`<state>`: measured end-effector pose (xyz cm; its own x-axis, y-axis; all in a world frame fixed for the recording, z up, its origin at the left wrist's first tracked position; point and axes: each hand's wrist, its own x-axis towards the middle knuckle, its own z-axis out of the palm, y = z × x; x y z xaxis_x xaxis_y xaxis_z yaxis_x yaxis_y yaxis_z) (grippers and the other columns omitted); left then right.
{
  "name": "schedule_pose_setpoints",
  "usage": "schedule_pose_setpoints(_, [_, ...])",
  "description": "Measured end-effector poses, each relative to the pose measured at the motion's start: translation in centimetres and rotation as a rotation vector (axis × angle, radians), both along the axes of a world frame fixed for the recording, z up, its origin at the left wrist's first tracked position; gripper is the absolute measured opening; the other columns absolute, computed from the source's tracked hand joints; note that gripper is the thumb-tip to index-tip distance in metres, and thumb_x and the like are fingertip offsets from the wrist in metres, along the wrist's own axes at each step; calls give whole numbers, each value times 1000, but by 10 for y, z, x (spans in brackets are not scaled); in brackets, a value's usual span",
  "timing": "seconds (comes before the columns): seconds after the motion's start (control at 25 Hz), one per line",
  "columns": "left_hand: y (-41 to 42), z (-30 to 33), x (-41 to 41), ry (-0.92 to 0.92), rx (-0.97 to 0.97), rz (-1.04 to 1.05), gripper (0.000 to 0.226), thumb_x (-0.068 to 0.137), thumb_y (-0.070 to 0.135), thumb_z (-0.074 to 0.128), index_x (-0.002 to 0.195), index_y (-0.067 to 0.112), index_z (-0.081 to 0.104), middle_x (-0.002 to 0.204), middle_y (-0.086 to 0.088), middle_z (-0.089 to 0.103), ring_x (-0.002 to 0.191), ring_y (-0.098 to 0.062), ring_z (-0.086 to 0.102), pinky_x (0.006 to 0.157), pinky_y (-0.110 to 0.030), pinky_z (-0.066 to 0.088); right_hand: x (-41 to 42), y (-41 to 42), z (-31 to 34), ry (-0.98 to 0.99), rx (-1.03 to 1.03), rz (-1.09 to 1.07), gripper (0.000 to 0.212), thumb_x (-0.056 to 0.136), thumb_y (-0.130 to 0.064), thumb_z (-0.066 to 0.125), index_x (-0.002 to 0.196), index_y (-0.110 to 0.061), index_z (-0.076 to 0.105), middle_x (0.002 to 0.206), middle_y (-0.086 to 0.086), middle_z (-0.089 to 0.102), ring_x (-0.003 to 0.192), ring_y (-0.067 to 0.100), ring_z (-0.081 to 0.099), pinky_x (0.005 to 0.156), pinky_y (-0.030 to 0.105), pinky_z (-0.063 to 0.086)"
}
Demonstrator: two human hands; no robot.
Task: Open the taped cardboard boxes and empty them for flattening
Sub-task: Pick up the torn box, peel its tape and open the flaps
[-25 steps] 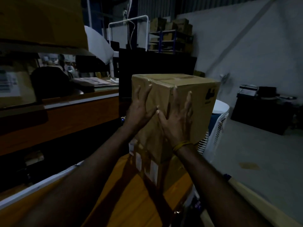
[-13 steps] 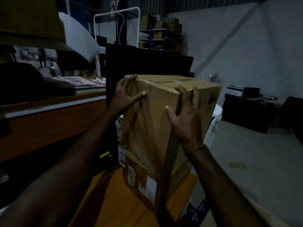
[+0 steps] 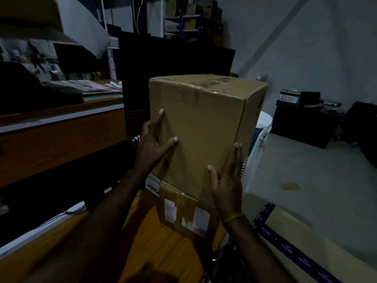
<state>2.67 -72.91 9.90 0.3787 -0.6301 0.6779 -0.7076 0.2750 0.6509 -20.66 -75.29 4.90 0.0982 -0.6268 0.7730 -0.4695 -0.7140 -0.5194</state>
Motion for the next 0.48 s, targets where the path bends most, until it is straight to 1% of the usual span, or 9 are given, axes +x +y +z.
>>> schedule_pose_setpoints(0.08, [10,-48,-1,25,107,-24,93,78,50,76,149,57,16,153,-5,29,133,-14,37,103,-39,43,-3,5,-40,43,58,22,85,97,-48,46,157,-29,-11,166,8,2,153,21,10,115,47,35])
schedule_pose_setpoints(0.16, [18,-92,-2,83,186,-33,99,76,47,80,148,59,13,157,-5,25,140,-21,35,108,-44,42,-6,10,-74,48,175,52,88,94,-53,47,154,-38,-17,166,7,4,152,21,11,118,43,31])
schedule_pose_setpoints(0.2, [21,-109,-4,112,215,-35,103,75,45,82,148,59,10,158,-6,23,142,-24,34,110,-45,40,-7,11,-89,44,257,78,91,93,-55,51,152,-44,-19,166,5,5,152,21,12,118,45,30])
schedule_pose_setpoints(0.24, [23,-121,-6,123,229,-34,106,75,43,83,149,58,9,159,-6,22,142,-24,33,110,-44,39,-9,11,-104,38,325,104,97,92,-54,58,150,-48,-19,166,3,5,152,21,14,118,47,31])
schedule_pose_setpoints(0.28, [24,-129,-10,131,233,-32,108,74,40,84,149,57,8,159,-7,22,142,-23,32,110,-40,37,-11,12,-114,33,386,122,103,90,-48,65,149,-51,-20,166,2,6,151,22,16,116,49,33])
schedule_pose_setpoints(0.36, [26,-132,-19,135,217,-16,108,74,34,86,150,53,11,155,-8,23,136,-12,30,107,-31,34,-13,12,-125,26,457,112,114,86,-35,75,146,-56,-19,166,2,8,150,24,21,114,49,36])
schedule_pose_setpoints(0.4, [28,-132,-22,121,192,-17,106,75,32,86,150,50,15,153,-8,24,133,-7,29,105,-27,33,-14,12,-125,-9,475,110,118,84,-30,78,144,-59,-18,165,1,9,149,23,24,115,48,35])
schedule_pose_setpoints(0.44, [31,-132,-25,83,153,-23,102,75,32,85,151,49,18,152,-8,24,133,-5,28,105,-26,33,-15,14,-121,-57,491,108,120,81,-27,81,144,-61,-16,165,-1,11,148,21,25,117,43,33])
schedule_pose_setpoints(0.48, [36,-135,-29,52,126,-15,98,76,31,84,150,49,22,151,-8,23,135,-8,29,105,-25,34,-19,15,-119,-106,516,111,121,80,-25,82,144,-61,-14,164,-3,13,147,17,25,118,36,30])
